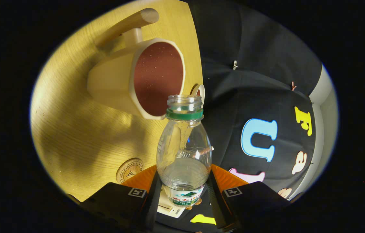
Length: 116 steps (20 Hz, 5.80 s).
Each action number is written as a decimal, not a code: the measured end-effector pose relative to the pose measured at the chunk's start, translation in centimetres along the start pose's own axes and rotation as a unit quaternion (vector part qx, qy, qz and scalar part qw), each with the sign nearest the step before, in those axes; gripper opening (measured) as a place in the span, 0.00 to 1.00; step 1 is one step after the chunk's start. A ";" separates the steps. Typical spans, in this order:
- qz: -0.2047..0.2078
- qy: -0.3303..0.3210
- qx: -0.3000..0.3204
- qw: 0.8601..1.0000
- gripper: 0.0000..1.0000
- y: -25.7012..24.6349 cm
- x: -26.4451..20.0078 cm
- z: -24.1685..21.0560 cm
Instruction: Take the bottle from table, then pour the juice into the cup, finally place the bottle on the coaster
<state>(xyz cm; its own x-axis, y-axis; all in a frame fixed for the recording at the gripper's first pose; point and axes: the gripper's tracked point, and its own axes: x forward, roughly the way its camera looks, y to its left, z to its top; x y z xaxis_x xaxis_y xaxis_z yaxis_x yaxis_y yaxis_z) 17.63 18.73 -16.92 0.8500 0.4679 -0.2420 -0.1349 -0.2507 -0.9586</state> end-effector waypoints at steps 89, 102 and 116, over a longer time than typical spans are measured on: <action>-0.037 -0.043 -0.203 0.978 0.71 -3.7 -1.4 1.1; 0.038 0.048 0.209 0.976 0.71 -4.6 -5.8 -4.0; 0.052 0.051 0.650 0.756 0.72 -5.2 -6.4 -10.2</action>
<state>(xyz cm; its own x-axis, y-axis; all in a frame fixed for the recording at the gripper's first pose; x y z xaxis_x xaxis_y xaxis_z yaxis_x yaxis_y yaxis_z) 18.06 8.40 -8.86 0.8265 0.4189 -0.3760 -0.5339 0.7951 -0.2877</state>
